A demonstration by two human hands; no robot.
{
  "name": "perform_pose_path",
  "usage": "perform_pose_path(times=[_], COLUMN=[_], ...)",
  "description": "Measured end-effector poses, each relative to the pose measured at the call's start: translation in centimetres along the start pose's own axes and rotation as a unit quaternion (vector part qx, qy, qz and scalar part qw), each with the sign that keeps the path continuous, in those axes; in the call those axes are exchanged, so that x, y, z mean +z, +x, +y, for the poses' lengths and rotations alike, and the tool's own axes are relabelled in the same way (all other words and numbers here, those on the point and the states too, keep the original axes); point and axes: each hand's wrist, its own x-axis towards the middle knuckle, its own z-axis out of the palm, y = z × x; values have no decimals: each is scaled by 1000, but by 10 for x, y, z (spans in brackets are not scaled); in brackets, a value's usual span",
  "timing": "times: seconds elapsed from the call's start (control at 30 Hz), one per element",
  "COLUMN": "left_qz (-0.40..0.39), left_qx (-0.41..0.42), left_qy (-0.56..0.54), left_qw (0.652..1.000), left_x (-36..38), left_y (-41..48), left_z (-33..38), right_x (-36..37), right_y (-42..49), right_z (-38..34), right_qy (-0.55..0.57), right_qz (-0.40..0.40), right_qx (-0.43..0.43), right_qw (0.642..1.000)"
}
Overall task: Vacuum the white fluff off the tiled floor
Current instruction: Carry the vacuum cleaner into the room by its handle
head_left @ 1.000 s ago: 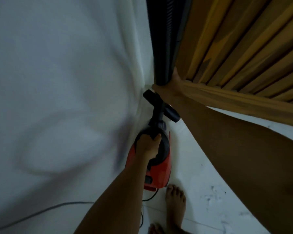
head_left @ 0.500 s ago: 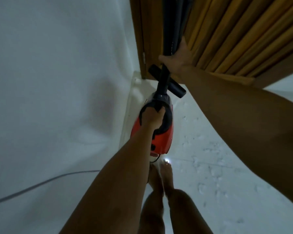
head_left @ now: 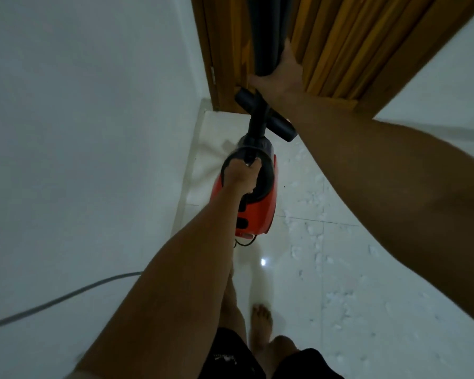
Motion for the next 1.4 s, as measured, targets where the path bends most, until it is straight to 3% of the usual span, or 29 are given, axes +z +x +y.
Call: perform_pose_path(times=[0.33, 0.93, 1.17, 1.4], left_qz=[-2, -48, -45, -11], left_qx=[-22, -67, -72, -32], left_qy=[13, 81, 66, 52], left_qw=[1000, 993, 994, 998], left_x=[40, 118, 134, 151], left_y=[-153, -371, -439, -536], left_z=[-97, -309, -348, -363], right_x=[-45, -70, -88, -136], right_y=[-160, -457, -530, -614], right_z=[10, 108, 112, 90], right_qy=[9, -24, -27, -31], right_qz=[-23, -25, -27, -35], right_qx=[27, 111, 113, 61], right_qw=[999, 993, 993, 997])
